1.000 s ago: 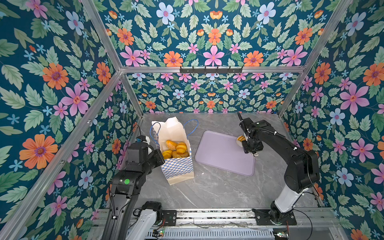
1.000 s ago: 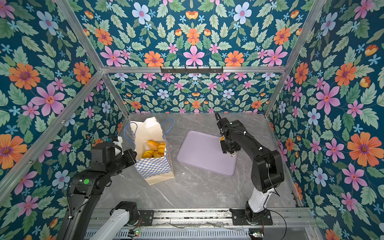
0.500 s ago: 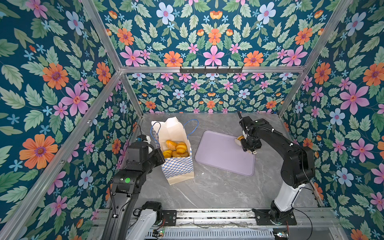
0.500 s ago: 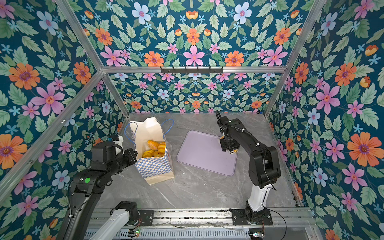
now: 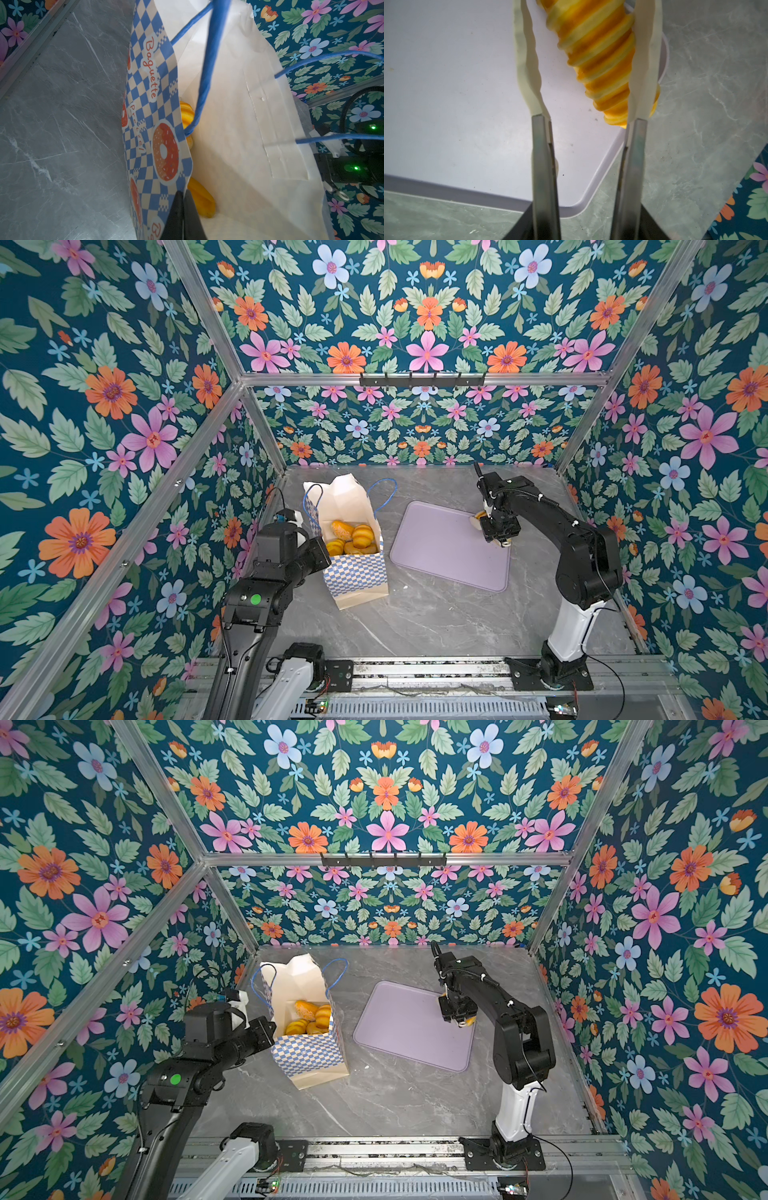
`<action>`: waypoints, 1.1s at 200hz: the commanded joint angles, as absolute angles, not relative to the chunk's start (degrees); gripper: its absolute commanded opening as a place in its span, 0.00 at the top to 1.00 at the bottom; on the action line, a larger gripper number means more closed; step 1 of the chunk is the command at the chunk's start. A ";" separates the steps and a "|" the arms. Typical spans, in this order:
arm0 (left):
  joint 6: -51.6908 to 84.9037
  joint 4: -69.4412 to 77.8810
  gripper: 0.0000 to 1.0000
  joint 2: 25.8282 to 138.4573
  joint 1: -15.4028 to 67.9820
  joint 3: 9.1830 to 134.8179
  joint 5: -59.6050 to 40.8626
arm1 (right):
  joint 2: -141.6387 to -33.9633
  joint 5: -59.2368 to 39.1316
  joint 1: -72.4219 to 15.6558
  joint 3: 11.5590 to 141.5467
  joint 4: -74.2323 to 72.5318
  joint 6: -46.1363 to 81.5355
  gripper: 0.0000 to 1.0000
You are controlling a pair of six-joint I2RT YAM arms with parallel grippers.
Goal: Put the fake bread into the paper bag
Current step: 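Close the right tongs on the ridged striped yellow bun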
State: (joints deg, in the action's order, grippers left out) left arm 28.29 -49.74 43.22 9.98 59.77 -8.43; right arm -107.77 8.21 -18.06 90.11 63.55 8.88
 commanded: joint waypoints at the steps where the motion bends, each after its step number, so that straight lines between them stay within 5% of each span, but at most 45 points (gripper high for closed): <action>1: 28.04 -49.12 0.93 43.21 10.02 60.03 -8.35 | -108.00 8.94 -18.19 90.53 63.50 7.75 0.50; 78: 28.19 -49.00 0.93 43.33 10.01 60.03 -8.43 | -105.07 8.23 -18.12 89.60 63.26 8.95 0.66; 220: 28.48 -49.47 0.93 42.70 9.99 60.28 -8.09 | -96.80 -3.39 -18.27 86.64 62.44 15.59 0.70</action>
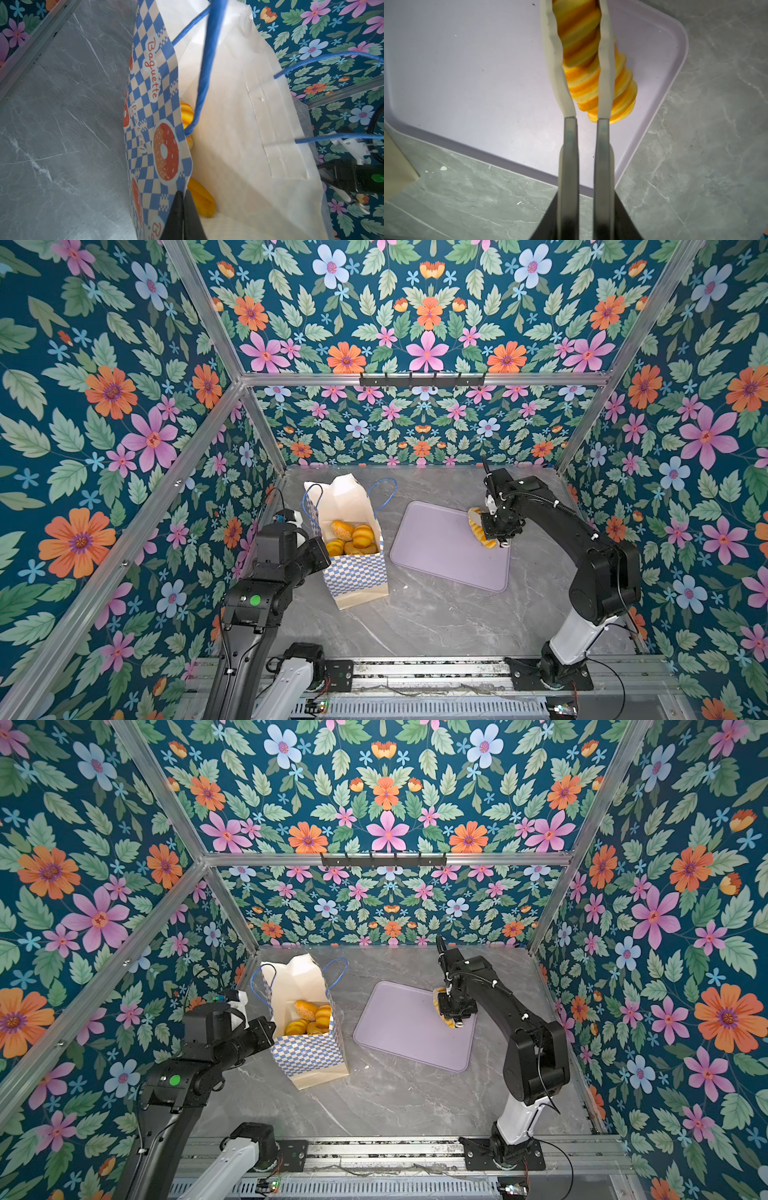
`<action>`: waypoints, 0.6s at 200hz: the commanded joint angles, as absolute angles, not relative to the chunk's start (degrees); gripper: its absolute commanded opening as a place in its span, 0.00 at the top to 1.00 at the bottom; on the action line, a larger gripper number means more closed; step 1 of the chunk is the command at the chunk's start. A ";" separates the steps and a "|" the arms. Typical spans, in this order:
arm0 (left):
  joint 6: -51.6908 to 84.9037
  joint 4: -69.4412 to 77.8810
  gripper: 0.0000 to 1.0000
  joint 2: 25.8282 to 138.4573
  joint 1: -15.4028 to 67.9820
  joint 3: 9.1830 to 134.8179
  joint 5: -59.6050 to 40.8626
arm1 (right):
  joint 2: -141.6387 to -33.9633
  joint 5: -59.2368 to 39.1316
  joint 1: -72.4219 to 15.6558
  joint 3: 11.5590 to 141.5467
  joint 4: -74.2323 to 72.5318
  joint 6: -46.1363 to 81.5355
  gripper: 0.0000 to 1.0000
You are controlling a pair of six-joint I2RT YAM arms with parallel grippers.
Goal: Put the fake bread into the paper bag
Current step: 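Close the right tongs on the ridged striped yellow bun, then lift the ridged bun with the right tongs and carry it over the bag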
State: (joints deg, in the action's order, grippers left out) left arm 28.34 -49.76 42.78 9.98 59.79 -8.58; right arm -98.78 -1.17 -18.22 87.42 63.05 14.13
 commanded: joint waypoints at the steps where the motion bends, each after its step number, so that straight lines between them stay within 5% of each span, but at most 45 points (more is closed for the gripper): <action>1: 28.48 -49.47 0.93 42.71 10.01 60.29 -8.09 | -96.74 -3.45 -18.23 86.56 62.38 15.62 0.70; 120: 28.74 -49.92 0.93 42.59 9.99 60.91 -7.73 | -83.68 -9.42 -18.27 81.88 60.11 19.09 0.70</action>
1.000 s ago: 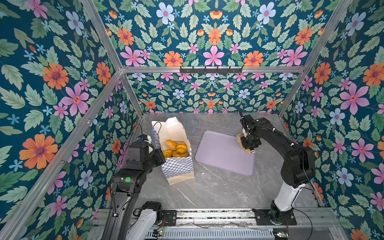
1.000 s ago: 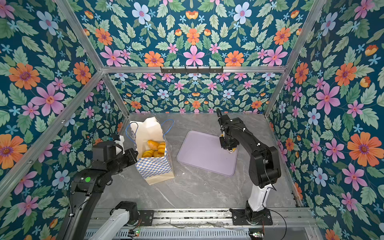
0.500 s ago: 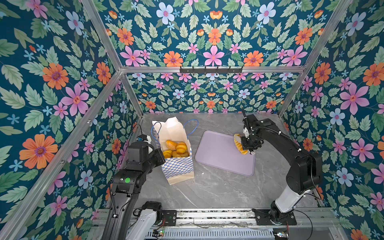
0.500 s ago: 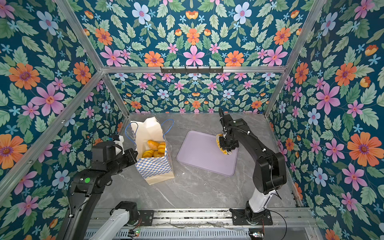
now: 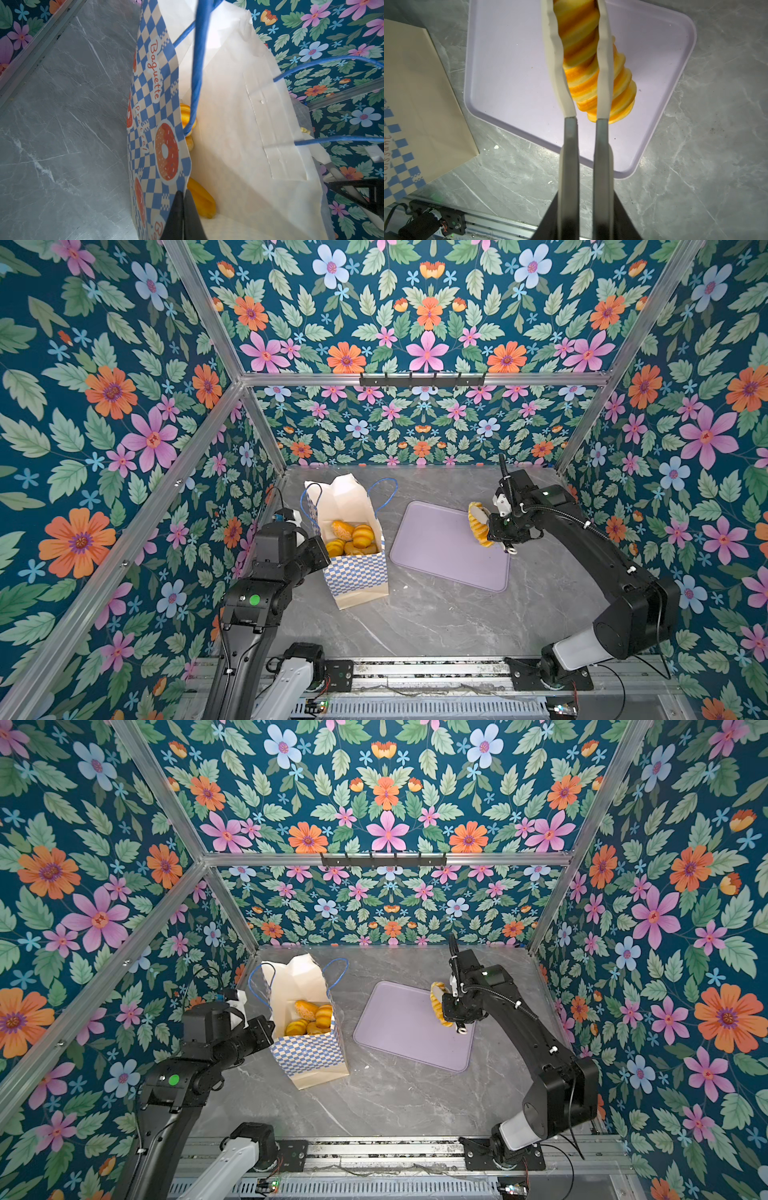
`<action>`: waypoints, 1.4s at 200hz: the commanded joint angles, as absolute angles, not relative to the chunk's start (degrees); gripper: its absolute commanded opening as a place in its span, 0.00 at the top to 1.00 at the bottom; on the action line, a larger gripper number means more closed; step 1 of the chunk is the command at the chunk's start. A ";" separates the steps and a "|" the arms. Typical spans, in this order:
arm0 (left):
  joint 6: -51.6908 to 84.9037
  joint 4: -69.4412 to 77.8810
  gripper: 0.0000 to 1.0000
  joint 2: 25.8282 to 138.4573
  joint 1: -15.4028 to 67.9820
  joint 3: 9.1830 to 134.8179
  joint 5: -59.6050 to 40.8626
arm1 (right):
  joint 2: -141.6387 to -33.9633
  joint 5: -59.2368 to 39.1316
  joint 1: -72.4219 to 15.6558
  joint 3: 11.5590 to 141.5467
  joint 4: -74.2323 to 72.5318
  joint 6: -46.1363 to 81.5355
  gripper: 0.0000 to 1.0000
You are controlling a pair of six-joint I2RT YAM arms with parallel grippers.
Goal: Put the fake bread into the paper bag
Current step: 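Lift the ridged bun with the right tongs and carry it over the bag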
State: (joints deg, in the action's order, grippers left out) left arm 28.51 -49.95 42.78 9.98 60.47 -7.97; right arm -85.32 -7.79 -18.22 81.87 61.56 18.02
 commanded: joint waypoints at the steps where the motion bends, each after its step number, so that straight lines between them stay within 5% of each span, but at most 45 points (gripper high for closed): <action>1: 28.74 -49.92 0.93 42.61 10.01 60.99 -7.73 | -83.59 -9.46 -18.27 81.90 60.12 19.13 0.70; 114: 29.09 -50.27 0.93 42.54 10.02 61.17 -7.54 | -77.21 -9.20 -18.27 86.58 63.91 19.43 0.70; 280: 29.62 -50.19 0.93 42.38 10.02 60.88 -7.88 | -70.25 -24.62 -18.26 93.76 62.00 24.76 0.68</action>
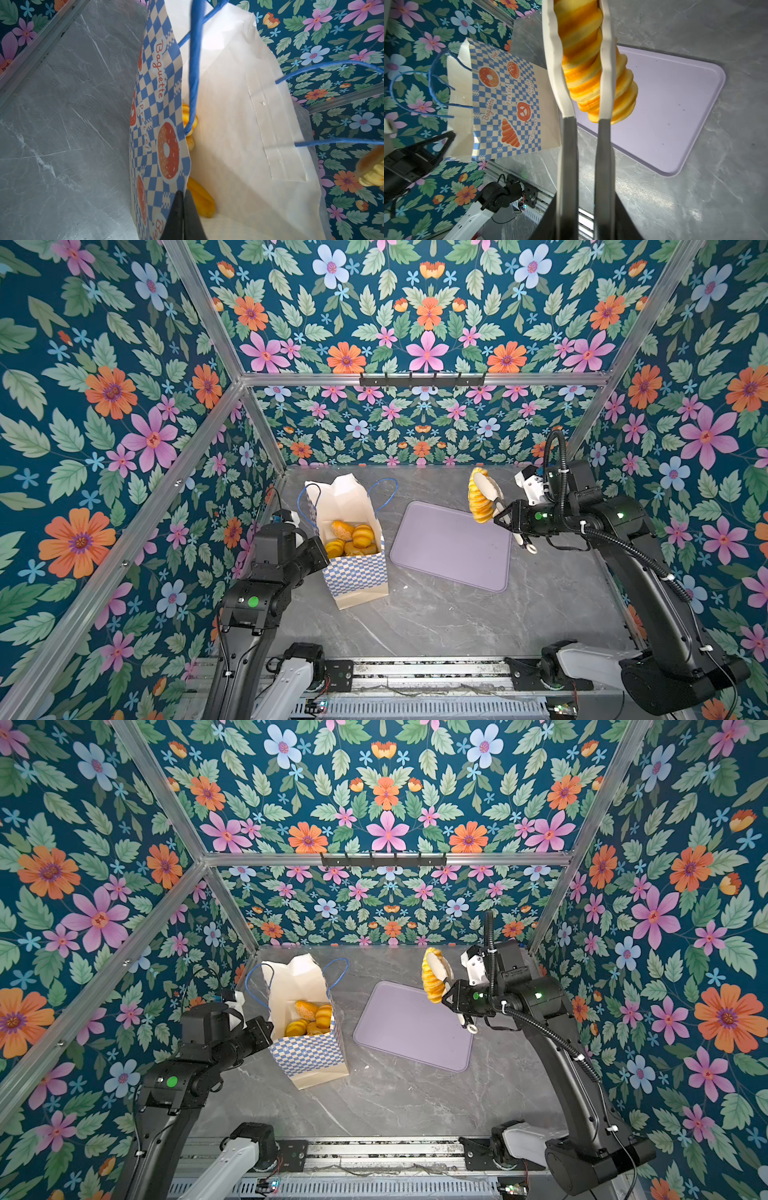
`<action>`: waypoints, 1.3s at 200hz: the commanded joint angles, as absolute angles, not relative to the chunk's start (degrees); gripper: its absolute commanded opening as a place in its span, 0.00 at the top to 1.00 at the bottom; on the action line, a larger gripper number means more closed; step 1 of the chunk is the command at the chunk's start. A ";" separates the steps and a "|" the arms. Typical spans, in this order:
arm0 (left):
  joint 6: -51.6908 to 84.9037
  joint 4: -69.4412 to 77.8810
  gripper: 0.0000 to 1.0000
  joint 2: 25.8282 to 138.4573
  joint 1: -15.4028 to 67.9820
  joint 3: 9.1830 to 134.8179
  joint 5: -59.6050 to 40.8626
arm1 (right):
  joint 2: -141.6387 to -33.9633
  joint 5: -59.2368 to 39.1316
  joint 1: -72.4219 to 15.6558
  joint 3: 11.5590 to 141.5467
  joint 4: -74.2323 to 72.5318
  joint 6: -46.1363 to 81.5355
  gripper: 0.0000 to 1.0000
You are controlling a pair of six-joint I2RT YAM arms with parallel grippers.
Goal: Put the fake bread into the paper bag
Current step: 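Lift the ridged bun with the right tongs and carry it over the bag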
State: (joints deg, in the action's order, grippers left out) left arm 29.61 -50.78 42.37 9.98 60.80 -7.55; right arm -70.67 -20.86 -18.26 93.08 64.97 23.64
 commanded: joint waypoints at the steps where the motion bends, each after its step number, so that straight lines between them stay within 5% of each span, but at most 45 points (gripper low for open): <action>1: 29.58 -50.19 0.93 42.37 10.02 60.89 -7.85 | -70.19 -24.75 -18.27 93.77 61.94 24.77 0.68; 95: 29.77 -50.17 0.93 42.37 9.92 60.99 -7.83 | -68.29 -34.35 -18.78 93.60 54.84 30.29 0.68; 260: 29.96 -50.10 0.93 42.10 10.00 60.82 -7.83 | -73.39 -28.63 -33.26 99.96 48.95 34.28 0.68</action>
State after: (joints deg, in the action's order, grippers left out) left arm 29.82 -50.78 42.13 9.98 60.77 -7.57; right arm -72.62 -30.17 -31.66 98.87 52.73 34.04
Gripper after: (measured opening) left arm 0.066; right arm 0.324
